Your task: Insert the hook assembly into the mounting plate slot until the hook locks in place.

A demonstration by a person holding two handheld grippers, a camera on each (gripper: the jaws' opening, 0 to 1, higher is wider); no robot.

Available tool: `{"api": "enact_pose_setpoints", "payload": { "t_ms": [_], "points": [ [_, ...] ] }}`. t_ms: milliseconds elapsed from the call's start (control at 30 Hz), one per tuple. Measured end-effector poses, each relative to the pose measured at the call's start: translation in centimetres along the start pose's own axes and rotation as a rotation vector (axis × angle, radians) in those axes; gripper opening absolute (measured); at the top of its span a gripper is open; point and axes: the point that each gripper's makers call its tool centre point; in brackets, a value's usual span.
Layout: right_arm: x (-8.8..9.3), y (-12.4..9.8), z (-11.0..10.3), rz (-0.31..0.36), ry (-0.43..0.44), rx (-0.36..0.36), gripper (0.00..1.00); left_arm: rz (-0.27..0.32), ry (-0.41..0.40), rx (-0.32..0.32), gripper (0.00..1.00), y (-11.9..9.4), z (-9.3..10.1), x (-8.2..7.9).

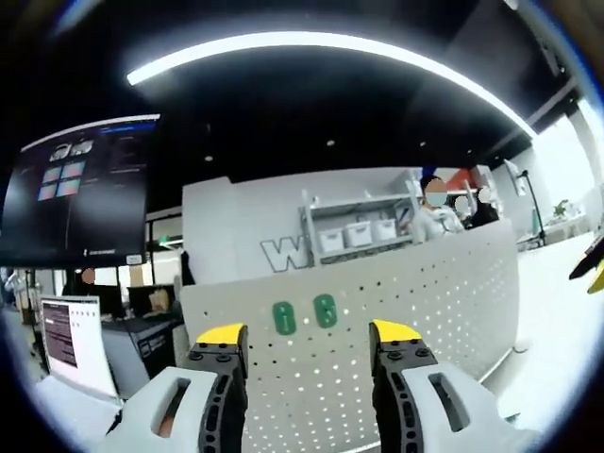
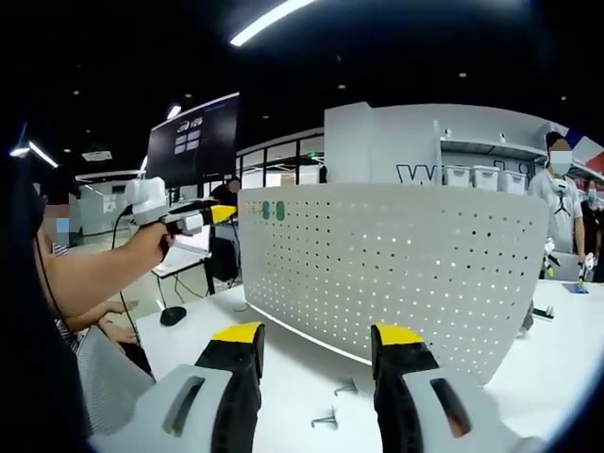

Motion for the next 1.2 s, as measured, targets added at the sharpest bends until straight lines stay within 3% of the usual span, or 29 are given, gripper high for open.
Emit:
{"api": "enact_pose_setpoints", "payload": {
  "t_ms": [600, 1200],
  "points": [
    [0.8, 1.2, 0.6, -0.017, -0.005, -0.005, 0.43, -0.024, -0.03, 0.075, 0.53, -2.5, 4.2, 1.6],
    [3.7, 2.9, 1.6, -0.074, -0.006, -0.014, 0.42, -0.068, -0.06, 0.153, 0.53, -4.7, 7.5, 3.9]
  ]
}}
Point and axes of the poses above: the point that each gripper's makers call its tool centre point, and the gripper's own axes: y roughly forward along the fingers, z roughly to its right, x roughly out of its underside, and after that the axes turned 9 degrees about x, right-handed
